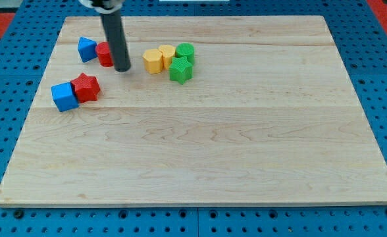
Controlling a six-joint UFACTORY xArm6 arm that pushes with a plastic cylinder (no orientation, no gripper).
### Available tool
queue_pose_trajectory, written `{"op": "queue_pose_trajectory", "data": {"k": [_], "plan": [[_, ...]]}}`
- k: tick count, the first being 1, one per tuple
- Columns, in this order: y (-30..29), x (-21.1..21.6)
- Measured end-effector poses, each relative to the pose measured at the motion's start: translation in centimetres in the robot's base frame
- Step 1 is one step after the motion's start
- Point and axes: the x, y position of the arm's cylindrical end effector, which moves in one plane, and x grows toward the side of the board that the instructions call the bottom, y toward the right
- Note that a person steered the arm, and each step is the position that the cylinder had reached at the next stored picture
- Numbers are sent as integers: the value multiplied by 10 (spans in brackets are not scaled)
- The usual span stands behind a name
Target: Push the yellow hexagon into the green star
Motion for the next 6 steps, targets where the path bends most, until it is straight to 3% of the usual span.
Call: {"op": "queue_pose_trajectory", "data": {"k": [1,3,4,6], "plan": [[7,-29],[92,-11],[52,-10],[67,56]]}}
